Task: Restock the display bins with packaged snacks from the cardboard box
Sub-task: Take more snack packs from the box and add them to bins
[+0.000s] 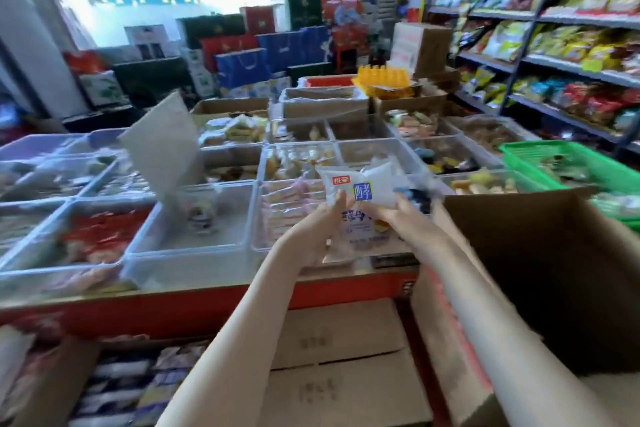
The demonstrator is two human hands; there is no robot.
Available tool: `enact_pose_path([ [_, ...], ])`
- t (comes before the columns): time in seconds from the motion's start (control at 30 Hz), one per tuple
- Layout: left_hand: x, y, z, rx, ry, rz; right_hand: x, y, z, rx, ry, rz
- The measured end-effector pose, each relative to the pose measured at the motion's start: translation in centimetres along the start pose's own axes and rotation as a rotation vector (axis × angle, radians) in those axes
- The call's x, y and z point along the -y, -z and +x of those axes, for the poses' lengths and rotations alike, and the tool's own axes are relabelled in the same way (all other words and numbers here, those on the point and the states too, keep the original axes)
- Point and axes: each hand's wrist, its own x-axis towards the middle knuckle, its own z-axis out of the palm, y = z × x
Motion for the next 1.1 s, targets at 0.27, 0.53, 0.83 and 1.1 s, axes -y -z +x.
enact_pose_path([
  [0.27, 7.4, 30.0, 3.4, -0.502, 0.113, 0.124, -3.5, -28.3, 15.9, 0.137, -0.060, -0.093],
  [0.53, 14.5, 47.8, 9.9, -0.591, 0.279, 0.154, -11.8, -43.7, 30.0, 0.162, -0.217, -0.135],
  [0.83, 19.7, 52.7, 17.0, -0.441, 0.340, -0.069, -18.3, -47.7, 37.0, 0.168, -0.251, -0.213],
  [1.1, 22.1, 53.5, 21.0, -0.468, 0.371, -0.048, -18.3, -46.6, 37.4, 0.238, -0.256, -0.196],
])
